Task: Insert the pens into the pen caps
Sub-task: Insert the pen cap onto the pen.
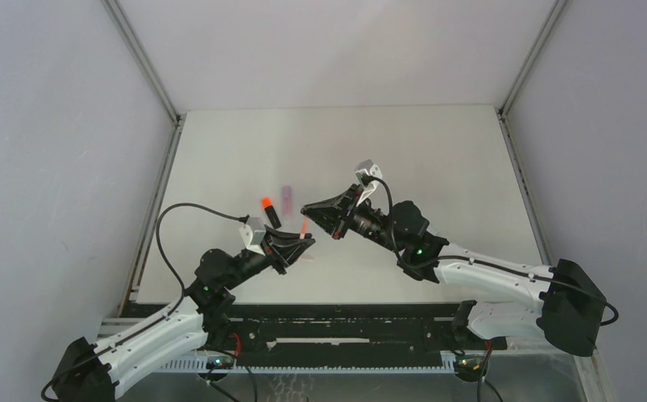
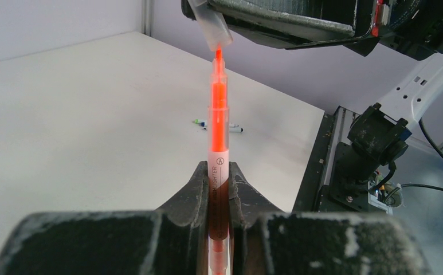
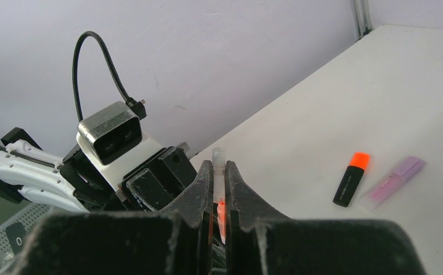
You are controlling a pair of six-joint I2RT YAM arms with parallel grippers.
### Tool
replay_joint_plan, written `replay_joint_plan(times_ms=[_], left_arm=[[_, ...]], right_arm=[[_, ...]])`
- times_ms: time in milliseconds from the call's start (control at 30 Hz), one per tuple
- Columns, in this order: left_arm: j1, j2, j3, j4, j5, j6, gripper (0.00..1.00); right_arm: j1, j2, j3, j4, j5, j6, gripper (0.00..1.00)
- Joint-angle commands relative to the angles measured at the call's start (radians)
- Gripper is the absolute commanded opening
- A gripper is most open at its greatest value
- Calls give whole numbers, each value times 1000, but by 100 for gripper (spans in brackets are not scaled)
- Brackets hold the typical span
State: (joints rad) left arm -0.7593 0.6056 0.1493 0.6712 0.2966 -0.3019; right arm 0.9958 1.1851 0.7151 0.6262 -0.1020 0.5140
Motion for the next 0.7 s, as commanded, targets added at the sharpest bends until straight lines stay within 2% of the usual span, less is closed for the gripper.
replay_joint_plan(times_ms=[0, 667], left_arm=[[-6, -11, 7, 33, 13, 22, 0], [-6, -48, 2, 97, -23, -82, 0]], right_arm=[[8, 1, 4, 46, 6, -2, 0], [31, 21, -8, 52, -6, -32, 0]])
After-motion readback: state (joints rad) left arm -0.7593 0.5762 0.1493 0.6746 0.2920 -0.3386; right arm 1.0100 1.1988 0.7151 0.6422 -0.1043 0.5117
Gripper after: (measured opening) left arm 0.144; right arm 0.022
